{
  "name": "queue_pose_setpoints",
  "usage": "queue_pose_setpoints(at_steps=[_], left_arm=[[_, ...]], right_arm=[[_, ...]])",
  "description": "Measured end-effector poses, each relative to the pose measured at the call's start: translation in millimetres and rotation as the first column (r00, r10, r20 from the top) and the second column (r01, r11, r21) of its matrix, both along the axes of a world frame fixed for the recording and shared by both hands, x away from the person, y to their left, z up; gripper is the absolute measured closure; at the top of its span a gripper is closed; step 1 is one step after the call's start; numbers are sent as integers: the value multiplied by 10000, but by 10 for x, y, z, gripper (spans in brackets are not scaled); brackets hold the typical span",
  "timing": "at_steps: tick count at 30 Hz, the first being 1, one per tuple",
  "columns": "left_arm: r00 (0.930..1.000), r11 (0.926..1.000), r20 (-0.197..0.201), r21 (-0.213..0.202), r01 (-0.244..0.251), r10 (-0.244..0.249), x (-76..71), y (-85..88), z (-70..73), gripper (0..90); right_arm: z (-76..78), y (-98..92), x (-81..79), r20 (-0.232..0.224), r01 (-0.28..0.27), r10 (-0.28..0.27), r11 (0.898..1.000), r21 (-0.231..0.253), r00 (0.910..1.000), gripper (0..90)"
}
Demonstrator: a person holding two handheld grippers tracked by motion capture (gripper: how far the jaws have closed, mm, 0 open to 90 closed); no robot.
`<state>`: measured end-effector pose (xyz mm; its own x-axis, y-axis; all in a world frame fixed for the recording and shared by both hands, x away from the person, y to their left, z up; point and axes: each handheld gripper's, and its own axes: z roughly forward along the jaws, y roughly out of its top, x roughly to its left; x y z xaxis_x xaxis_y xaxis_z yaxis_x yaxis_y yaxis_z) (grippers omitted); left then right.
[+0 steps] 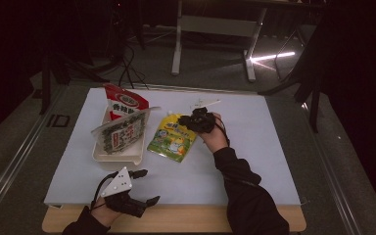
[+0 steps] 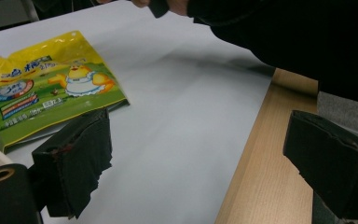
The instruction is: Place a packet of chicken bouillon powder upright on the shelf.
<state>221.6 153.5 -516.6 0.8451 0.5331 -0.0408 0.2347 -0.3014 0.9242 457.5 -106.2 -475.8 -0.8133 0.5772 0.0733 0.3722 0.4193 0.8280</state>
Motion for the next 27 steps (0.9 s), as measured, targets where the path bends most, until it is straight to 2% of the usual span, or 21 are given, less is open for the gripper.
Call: queue_pose_setpoints(at_steps=[4,6,9,12,17,21,23,27], left_arm=[[10000,9999,-82,-132,-51,50,7,24,-14,91],[10000,10000,-48,-70,-66,65,7,35,-39,91],[9999,9999,-127,-125,-71,69,8,39,-53,91],[9999,9999,-130,-108,-70,68,6,40,-56,91],[9999,9999,-130,-117,-57,55,-10,53,-51,91],[9998,9999,-171,-133,-48,46,-19,62,-54,91],[9999,9999,-155,-158,-45,42,-25,77,-56,91],[9998,9997,-188,-223,-90,85,-23,87,-49,91]], right_arm=[[-10,65,104,4,167,-167,9997,-201,9999,817],[-26,109,216,-24,324,-325,9983,-488,9995,849],[-26,134,312,-193,532,-543,9973,-506,9983,893],[-55,168,417,-272,780,-797,9952,-591,9964,898],[-169,250,602,-94,1267,-1292,9821,-1396,9916,898],[-249,258,708,-162,1608,-1650,9757,-1486,9862,899],[-313,254,795,-305,1938,-1994,9721,-1321,9794,899],[-375,328,863,-542,1975,-2061,9712,-1334,9770,900]])
